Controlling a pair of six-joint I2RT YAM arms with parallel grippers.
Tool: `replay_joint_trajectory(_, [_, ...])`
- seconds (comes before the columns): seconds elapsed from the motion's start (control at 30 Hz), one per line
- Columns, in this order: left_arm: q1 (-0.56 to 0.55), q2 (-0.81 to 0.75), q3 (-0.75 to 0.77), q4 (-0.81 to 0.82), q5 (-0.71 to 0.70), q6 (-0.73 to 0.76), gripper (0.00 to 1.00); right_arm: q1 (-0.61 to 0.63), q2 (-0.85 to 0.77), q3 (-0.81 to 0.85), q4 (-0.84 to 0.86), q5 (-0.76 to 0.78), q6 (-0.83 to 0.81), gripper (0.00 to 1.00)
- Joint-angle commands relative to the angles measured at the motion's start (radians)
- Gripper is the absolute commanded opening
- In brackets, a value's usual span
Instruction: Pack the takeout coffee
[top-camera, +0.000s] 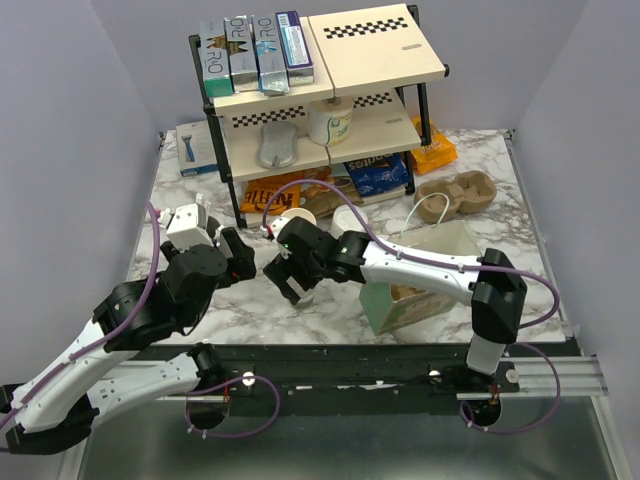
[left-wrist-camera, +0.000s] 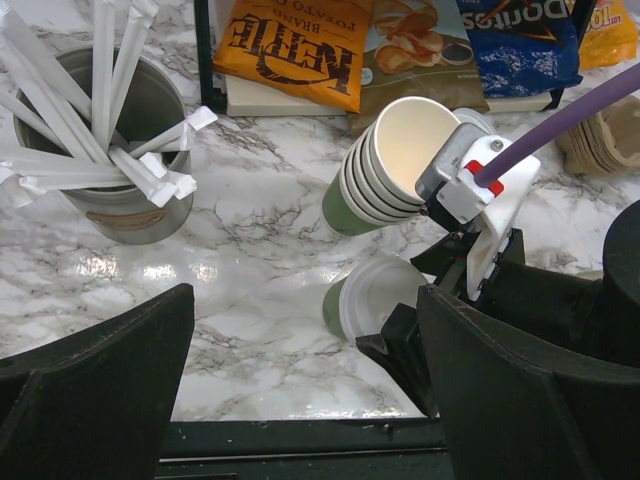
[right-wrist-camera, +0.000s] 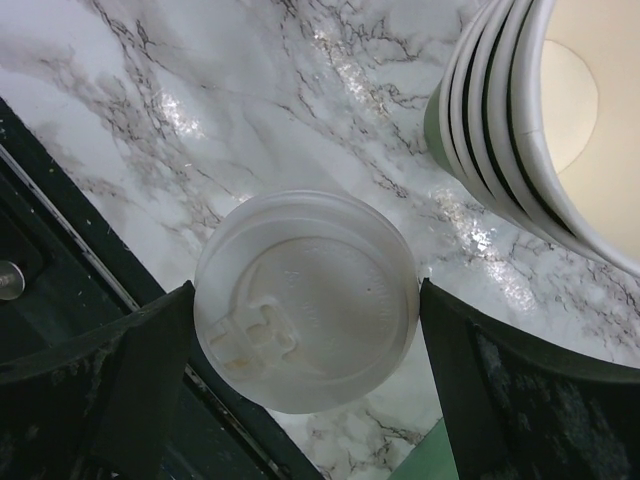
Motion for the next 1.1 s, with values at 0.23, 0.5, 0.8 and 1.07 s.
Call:
replay_joint_trajectory(0.23, [0.004, -0.005, -0.01, 0.018, -0.033, 0.008, 0.99, -0.002, 0.025, 0.017, -0.017, 0.026, 0.006, 1.0])
replay_joint_trajectory(0.5, [0.004, -0.003, -0.01, 0.026, -0.029, 0.006, 0.99, -0.009, -0.003, 0.045, -0.022, 0.001, 0.084, 1.0])
replay_joint_trajectory(0.8, [0.002, -0.003, -0.011, 0.024, -0.027, 0.005, 0.99, -0.036, 0.036, 0.08, -0.089, 0.082, 0.213, 1.0])
replay_joint_trajectory(1.07, [0.002, -0.009, -0.01, 0.027, -0.029, 0.006, 0.99, -0.039, 0.025, 0.028, -0.032, 0.036, 0.205, 1.0])
